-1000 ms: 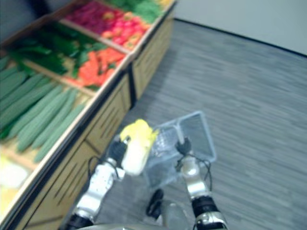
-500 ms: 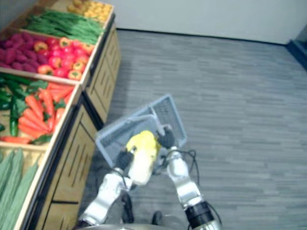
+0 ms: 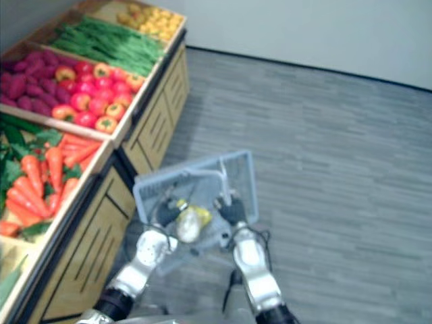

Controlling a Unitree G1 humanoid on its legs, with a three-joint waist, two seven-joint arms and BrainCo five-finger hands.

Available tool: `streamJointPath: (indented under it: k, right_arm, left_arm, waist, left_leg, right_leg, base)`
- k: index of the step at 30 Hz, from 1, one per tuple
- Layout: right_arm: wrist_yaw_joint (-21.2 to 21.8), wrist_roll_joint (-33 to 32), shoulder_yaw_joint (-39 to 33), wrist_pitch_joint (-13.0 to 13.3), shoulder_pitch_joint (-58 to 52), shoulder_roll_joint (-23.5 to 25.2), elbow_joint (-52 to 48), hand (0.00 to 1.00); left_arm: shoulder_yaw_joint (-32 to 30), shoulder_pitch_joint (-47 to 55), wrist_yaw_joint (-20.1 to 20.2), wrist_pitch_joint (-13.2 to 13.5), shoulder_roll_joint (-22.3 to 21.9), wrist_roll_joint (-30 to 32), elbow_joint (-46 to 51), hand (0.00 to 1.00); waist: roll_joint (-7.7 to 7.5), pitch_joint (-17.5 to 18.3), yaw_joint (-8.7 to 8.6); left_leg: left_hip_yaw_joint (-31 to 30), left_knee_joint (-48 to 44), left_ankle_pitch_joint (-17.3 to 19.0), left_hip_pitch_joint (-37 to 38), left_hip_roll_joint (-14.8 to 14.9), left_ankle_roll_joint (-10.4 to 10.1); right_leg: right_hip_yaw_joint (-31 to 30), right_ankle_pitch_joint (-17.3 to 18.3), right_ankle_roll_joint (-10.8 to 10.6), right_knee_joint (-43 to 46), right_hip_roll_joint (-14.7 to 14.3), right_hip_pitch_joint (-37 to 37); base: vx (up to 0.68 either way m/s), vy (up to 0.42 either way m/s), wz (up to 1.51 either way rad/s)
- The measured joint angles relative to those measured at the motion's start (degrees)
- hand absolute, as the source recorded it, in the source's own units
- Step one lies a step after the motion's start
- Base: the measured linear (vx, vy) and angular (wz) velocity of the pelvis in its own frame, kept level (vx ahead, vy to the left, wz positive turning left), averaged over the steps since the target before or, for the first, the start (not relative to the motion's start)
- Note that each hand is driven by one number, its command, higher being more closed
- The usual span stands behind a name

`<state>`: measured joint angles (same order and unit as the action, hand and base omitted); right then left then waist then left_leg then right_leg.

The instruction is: Pick vegetable in the basket

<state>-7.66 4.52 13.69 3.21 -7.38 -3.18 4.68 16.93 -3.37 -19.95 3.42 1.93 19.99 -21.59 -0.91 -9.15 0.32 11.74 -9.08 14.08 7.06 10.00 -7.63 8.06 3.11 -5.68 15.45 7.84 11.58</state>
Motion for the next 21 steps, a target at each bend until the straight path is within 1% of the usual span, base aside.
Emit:
streamJointPath:
  k: [1,2,3,4,5,6,7,8,9,10,11,12,13,14,15,16,17,18,19,20,21]
  right_arm:
    - [0.6,0.0,-0.5,0.0,0.0,-0.1,0.9,1.00]
    - [1.1,0.2,-2.4,-0.1,0.1,0.1,4.1,1.00]
    - [1.2,0.4,-3.0,-0.1,0.1,0.0,5.5,1.00]
    - [1.4,1.0,-4.5,-0.2,0.3,0.1,8.3,1.00]
    - [1.6,1.8,-4.9,-0.2,0.7,0.0,10.0,1.00]
    - [1.8,2.2,-5.1,-0.1,1.4,0.4,11.2,1.00]
    - [1.8,2.4,-5.9,0.1,1.9,0.9,12.2,1.00]
    - [1.8,2.4,-7.9,0.6,3.2,1.7,14.4,1.00]
    - [1.8,2.4,-11.2,0.6,4.1,1.7,16.9,1.00]
    - [1.3,2.3,-14.1,0.5,4.6,1.7,17.8,1.00]
    - [-0.1,2.3,-20.1,-0.1,4.8,1.7,20.2,1.00]
    - [-2.5,2.2,-27.4,-0.6,5.1,0.0,23.2,1.00]
    - [-4.7,2.2,-32.0,-2.0,5.3,-3.3,27.6,1.00]
    - [-4.8,2.2,-32.7,-2.3,5.4,-4.0,28.4,1.00]
    - [-5.9,2.2,-35.1,-3.5,6.1,-5.9,32.6,1.00]
    - [-6.4,2.2,-36.3,-4.5,6.1,-6.6,37.9,1.00]
    - [-6.6,1.9,-37.0,-4.5,6.7,-6.7,39.6,1.00]
    - [-7.5,1.5,-38.5,-4.5,7.9,-6.5,40.8,1.00]
    - [-8.4,1.4,-39.7,-4.5,8.6,-6.5,43.1,1.00]
    - [-8.4,1.5,-39.8,-4.4,8.1,-6.6,44.0,1.00]
    - [-8.3,1.5,-40.2,-3.6,6.6,-6.7,45.3,1.00]
  left_arm:
    - [-0.2,0.9,0.1,0.1,-0.5,0.8,1.4,0.00]
    - [-0.3,2.5,0.7,0.2,-2.0,1.6,3.4,0.00]
    - [-0.3,3.1,1.1,0.2,-2.9,1.6,4.0,0.00]
    - [0.0,4.4,2.1,0.2,-4.2,1.5,5.1,0.00]
    - [0.1,5.4,3.0,0.2,-4.3,1.4,6.0,0.00]
    - [0.1,6.8,3.5,0.2,-4.3,1.2,7.9,0.00]
    - [0.2,7.3,3.6,0.3,-4.3,0.9,9.3,0.00]
    - [0.9,7.9,4.4,0.8,-4.3,0.9,12.1,0.00]
    - [2.1,8.2,5.0,2.8,-4.1,0.9,15.1,0.00]
    - [2.6,8.2,5.0,3.6,-4.1,1.1,16.8,0.00]
    - [1.4,8.2,4.5,4.1,-4.2,1.0,19.1,0.00]
    - [-1.5,8.2,3.4,4.7,-4.4,1.0,21.7,0.00]
    - [-6.2,8.0,1.8,5.2,-4.3,0.9,24.8,0.00]
    - [-7.1,8.0,1.5,5.2,-4.1,0.9,25.1,0.00]
    - [-9.4,8.2,0.8,5.1,-2.6,0.9,24.7,0.00]
    - [-10.1,9.7,0.4,4.8,-1.3,1.0,24.1,0.00]
    - [-10.3,10.6,0.2,4.7,-1.0,1.0,24.1,0.00]
    - [-10.5,12.0,0.0,4.6,-0.6,1.0,24.0,0.00]
    - [-10.3,12.9,0.0,4.6,-0.1,1.0,24.0,0.00]
    - [-10.0,12.9,-0.1,4.6,0.1,1.0,24.1,0.00]
    - [-10.0,12.6,-0.2,4.7,0.5,1.0,24.0,0.00]
  waist:
    - [0.64,0.3,-0.22]
    - [0.94,0.2,-0.63]
    - [0.95,0.2,-0.73]
    - [1.14,-0.3,-0.72]
    - [1.08,-0.6,-0.67]
    - [1.09,-0.7,-0.08]
    - [1.07,-0.7,-0.01]
    - [1.02,-0.7,0.02]
    - [1.37,-0.6,0.07]
    - [2.49,-0.2,0.24]
    - [2.90,0.4,0.33]
    - [3.04,0.8,0.09]
    - [3.72,1.1,0.49]
    - [3.96,1.2,0.58]
    - [3.84,1.2,0.68]
    - [2.91,0.7,0.37]
    - [2.68,0.5,0.28]
    - [2.74,0.6,-0.02]
    - [2.92,0.6,-0.35]
    - [2.97,0.6,-0.39]
    - [2.95,0.7,-0.85]
  left_leg:
    - [0.0,-1.2,0.1,-0.4,1.2,-0.2]
    - [-0.1,-8.9,0.1,-4.0,3.7,-0.1]
    - [-0.1,-14.0,-0.1,-6.5,5.0,0.2]
    - [0.1,-24.6,-1.4,-10.7,7.7,2.4]
    - [0.8,-30.6,-1.2,-13.1,9.0,2.7]
    - [4.2,-34.2,-0.5,-15.4,9.4,2.7]
    - [6.6,-34.2,-0.4,-16.6,9.3,2.8]
    - [12.9,-32.0,-0.6,-18.8,8.7,2.9]
    - [21.7,-28.0,-4.5,-20.2,8.2,4.6]
    - [27.6,-25.4,-7.3,-20.2,8.1,7.9]
    - [34.9,-23.2,-5.9,-18.4,7.5,12.7]
    - [37.9,-19.7,-4.4,-17.7,4.4,15.2]
    - [36.1,-14.5,-1.7,-17.3,0.1,16.4]
    - [35.2,-13.4,-1.1,-17.1,-0.7,16.4]
    - [32.1,-9.9,-0.4,-15.9,-4.0,16.6]
    - [28.0,-7.5,-0.6,-13.6,-6.9,16.7]
    - [26.7,-6.9,-0.7,-12.8,-7.5,16.6]
    - [24.8,-5.9,-0.9,-11.5,-8.0,16.2]
    - [21.9,-4.6,-1.6,-10.2,-8.2,15.6]
    - [20.1,-3.9,-2.0,-9.7,-8.3,15.2]
    - [15.7,-2.7,-3.2,-9.6,-8.5,14.7]
  right_leg:
    - [0.3,1.1,0.5,-0.1,-1.1,-0.2]
    - [1.7,1.8,1.6,-1.7,-2.9,-2.0]
    - [2.6,1.9,1.8,-2.7,-3.4,-3.3]
    - [4.6,2.1,2.8,-4.7,-4.1,-7.0]
    - [6.0,2.5,3.4,-5.8,-4.0,-9.9]
    - [7.8,2.7,3.7,-7.6,-3.4,-12.9]
    - [9.0,2.7,3.6,-8.5,-3.0,-14.1]
    - [12.4,3.1,3.0,-9.8,-1.7,-15.8]
    - [17.0,4.1,1.5,-9.9,-0.9,-17.3]
    - [19.5,4.8,0.5,-9.8,-0.7,-18.3]
    - [23.3,6.2,-0.8,-9.2,0.1,-19.9]
    - [28.8,7.4,-2.1,-8.3,1.2,-21.5]
    - [33.4,9.9,-3.0,-5.1,2.6,-22.4]
    - [34.2,10.5,-3.1,-3.7,3.0,-22.4]
    - [35.8,13.0,-2.4,6.4,6.7,-21.1]
    - [33.3,13.4,0.6,23.5,12.7,-17.3]
    - [30.4,14.3,2.1,28.2,13.7,-15.4]
    - [25.3,14.8,2.3,32.0,12.9,-12.4]
    - [20.0,15.2,2.9,32.4,10.4,-9.4]
    - [18.2,15.4,3.2,31.4,9.1,-8.2]
    - [14.4,15.5,3.3,27.1,6.4,-5.6]
  base:
    - [0.39,-0.415,0.04]
    - [0.30,-0.311,0.12]
    - [0.37,-0.334,0.43]
    - [0.24,-0.162,0.60]
    - [0.30,-0.148,0.69]
    - [0.21,-0.081,0.55]
    - [0.29,-0.077,0.85]
    - [0.27,-0.036,1.32]
    - [0.27,-0.010,1.61]
    - [0.19,0.024,1.80]
    - [0.21,0.044,2.24]
    - [0.31,0.088,2.80]
    - [0.26,0.074,2.23]
    - [0.26,0.114,1.78]
    - [0.28,0.113,1.51]
    - [0.35,0.112,1.60]
    - [0.36,0.036,1.28]
    - [0.29,-0.041,1.04]
    - [0.28,-0.057,1.11]
    - [0.25,-0.087,1.48]
    - [0.22,-0.134,1.87]
